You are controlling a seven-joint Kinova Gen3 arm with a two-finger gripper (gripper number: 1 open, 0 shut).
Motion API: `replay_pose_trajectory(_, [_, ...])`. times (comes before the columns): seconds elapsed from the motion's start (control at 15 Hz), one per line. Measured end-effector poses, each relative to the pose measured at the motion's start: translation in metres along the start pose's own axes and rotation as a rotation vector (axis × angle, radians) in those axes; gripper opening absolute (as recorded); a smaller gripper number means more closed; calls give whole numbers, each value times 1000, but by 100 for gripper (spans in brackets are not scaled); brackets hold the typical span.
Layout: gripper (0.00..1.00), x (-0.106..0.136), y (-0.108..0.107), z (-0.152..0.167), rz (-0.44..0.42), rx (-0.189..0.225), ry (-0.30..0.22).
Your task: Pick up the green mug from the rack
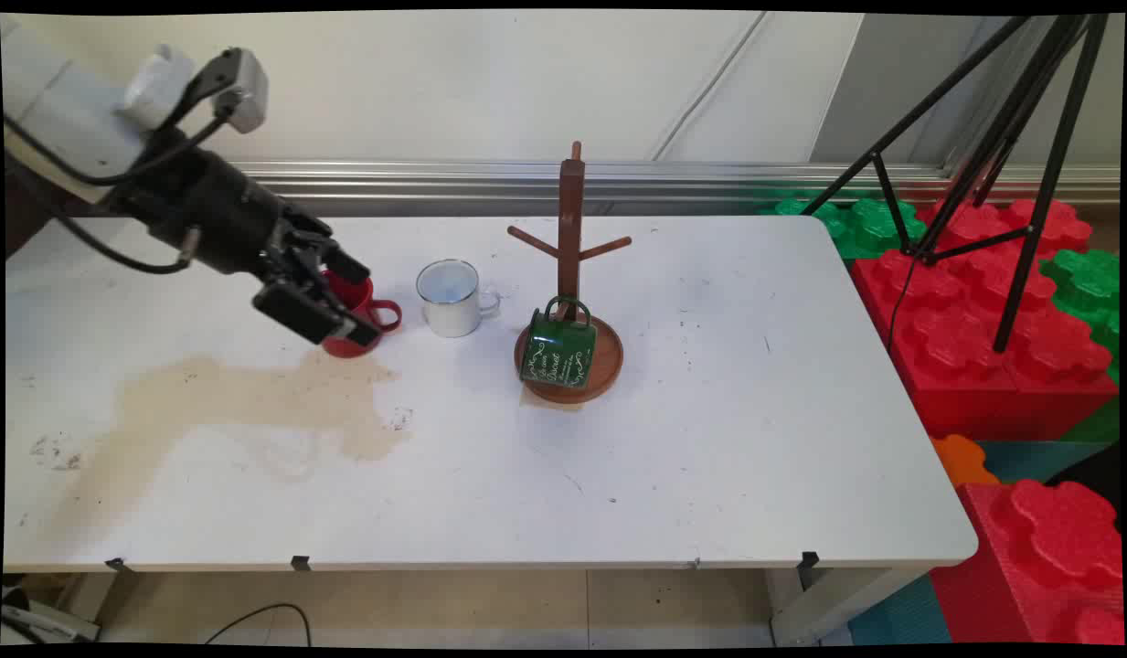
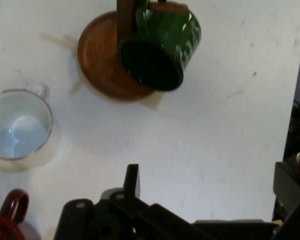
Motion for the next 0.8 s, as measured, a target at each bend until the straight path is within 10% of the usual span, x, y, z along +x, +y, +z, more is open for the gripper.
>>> replay_pose_trajectory(0.8, [100, 23, -8, 89, -88, -29, 57])
